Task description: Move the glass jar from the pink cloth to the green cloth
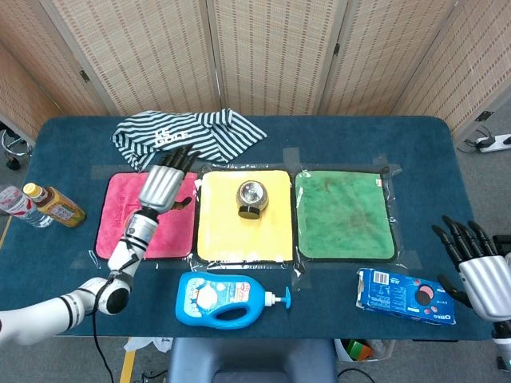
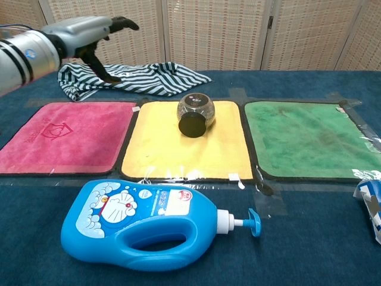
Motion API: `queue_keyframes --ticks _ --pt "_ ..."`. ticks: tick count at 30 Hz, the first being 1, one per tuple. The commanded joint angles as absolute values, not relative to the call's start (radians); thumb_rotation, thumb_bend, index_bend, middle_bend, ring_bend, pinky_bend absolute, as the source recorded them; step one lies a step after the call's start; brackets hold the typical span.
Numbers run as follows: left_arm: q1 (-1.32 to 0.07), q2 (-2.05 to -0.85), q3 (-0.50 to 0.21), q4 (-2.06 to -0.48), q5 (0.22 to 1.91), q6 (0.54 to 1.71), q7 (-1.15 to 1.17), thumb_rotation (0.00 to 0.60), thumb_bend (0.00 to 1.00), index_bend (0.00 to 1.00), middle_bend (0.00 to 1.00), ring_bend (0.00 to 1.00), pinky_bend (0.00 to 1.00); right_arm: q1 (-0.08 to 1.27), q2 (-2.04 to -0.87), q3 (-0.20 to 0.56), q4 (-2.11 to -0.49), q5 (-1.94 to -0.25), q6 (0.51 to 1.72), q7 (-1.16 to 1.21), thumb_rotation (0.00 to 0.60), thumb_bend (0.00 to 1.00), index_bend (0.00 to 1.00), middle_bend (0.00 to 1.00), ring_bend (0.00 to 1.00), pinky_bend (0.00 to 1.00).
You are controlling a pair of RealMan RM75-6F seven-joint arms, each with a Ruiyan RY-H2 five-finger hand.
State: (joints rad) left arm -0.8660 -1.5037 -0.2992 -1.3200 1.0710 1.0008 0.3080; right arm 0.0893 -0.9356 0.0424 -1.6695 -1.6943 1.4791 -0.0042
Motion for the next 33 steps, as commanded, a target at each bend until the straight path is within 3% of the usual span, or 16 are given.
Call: queue_keyframes --ticks 1,9,18,25,33 --pt "-0.802 -1.446 -0.281 -1.364 1.084 1.058 0.258 0.6 0.28 0.0 0.0 0.0 0.18 0.146 -0.919 0.049 -1.702 -1.733 1.421 -0.032 0.6 0.33 0.03 0.0 0.09 0.0" --pt "-0.691 -1.343 -0.221 -1.438 1.16 1.145 0.199 0.6 0.29 0.0 0.0 0.0 0.18 0.35 -0.939 0.101 -1.756 -1.752 1.188 -0.058 0.6 0.33 0.05 0.08 0.09 0.0" --pt "-0.597 -1.262 -0.163 -1.515 1.266 1.237 0.153 0.6 0.3 0.0 0.0 0.0 0.18 0.67 -1.028 0.223 -1.756 -1.632 0.811 -0.144 0.6 0.33 0.05 0.08 0.09 0.0" --pt "-0.546 -1.224 -0.143 -1.552 1.325 1.291 0.127 0.6 0.3 0.0 0.0 0.0 0.18 0.894 -1.158 0.282 -1.63 -1.541 0.598 -0.24 0.6 0.33 0.1 0.1 0.13 0.0" --pt "-0.509 -1.212 -0.134 -1.552 1.335 1.301 0.101 0.6 0.3 0.0 0.0 0.0 0.18 1.052 -1.312 0.284 -1.438 -1.473 0.491 -0.285 0.6 0.42 0.18 0.14 0.17 0.0"
